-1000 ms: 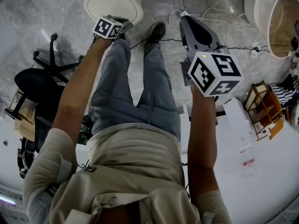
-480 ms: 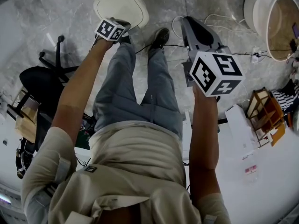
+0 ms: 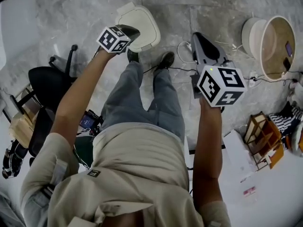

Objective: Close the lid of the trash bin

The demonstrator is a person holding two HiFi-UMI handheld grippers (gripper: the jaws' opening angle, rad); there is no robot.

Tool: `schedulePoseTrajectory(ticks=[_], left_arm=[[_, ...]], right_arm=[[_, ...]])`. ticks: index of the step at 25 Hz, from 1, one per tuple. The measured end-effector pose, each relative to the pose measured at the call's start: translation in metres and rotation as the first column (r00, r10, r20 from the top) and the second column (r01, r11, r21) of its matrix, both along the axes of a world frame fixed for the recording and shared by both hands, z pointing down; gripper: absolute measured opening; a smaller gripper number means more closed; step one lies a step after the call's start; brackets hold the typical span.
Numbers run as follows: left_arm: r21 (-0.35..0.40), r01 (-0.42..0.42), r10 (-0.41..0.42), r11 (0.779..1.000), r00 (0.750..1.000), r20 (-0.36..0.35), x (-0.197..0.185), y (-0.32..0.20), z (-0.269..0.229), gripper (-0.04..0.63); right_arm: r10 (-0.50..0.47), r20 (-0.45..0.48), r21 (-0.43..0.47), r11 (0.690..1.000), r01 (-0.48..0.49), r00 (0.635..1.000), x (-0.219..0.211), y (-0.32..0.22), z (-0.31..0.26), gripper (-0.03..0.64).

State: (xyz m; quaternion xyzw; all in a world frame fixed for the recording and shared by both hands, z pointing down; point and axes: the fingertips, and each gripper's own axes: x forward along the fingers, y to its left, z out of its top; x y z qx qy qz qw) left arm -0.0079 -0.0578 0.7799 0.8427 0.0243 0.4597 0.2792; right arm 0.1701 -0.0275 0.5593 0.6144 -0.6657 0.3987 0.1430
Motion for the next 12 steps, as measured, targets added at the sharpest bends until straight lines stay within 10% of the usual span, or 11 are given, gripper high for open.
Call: schedulePoseTrajectory(ticks=[12], left_arm=[[0.206,0.134,-0.070,0.969,0.954,-0.291,-0.014,-0.059,-0.245,0.017]], right_arm=[[-0.065,-0.056,0.139,0.988,0.072,0.996,-0.027,-0.016,-0.120,0.026]])
